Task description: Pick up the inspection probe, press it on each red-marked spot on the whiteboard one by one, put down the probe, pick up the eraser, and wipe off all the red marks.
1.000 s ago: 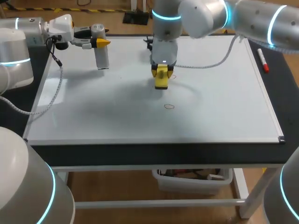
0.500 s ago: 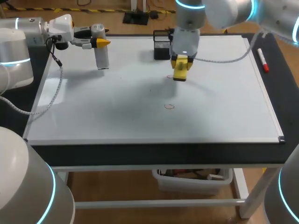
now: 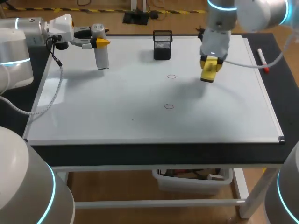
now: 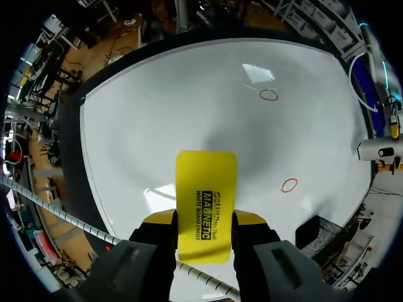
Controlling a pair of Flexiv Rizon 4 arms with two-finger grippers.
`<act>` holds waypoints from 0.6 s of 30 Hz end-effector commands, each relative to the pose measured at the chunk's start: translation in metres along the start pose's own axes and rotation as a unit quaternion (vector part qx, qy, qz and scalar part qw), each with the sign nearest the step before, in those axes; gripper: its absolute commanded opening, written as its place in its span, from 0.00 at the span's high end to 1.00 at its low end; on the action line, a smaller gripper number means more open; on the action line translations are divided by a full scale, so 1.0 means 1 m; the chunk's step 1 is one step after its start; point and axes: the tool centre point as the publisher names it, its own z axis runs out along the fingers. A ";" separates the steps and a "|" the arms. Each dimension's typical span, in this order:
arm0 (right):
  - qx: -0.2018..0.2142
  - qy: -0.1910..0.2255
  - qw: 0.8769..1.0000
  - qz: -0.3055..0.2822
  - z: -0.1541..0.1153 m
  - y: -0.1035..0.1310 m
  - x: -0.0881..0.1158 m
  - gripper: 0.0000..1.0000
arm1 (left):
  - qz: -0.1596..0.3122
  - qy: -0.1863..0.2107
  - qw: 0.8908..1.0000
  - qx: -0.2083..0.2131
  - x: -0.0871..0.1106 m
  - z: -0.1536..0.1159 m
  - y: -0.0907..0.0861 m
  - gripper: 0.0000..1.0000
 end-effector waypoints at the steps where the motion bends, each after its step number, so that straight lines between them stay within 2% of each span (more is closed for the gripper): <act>1: -0.001 -0.011 1.000 0.014 0.000 -0.002 0.033 1.00 | 0.002 -0.002 1.000 0.000 0.001 0.000 -0.001 1.00; 12: -0.010 -0.001 0.998 0.060 0.013 -0.014 0.084 1.00 | 0.002 -0.002 1.000 0.000 0.001 0.000 -0.001 1.00; 18: -0.018 0.009 0.997 0.071 0.021 -0.019 0.100 1.00 | 0.002 -0.002 1.000 0.000 0.001 0.000 -0.001 1.00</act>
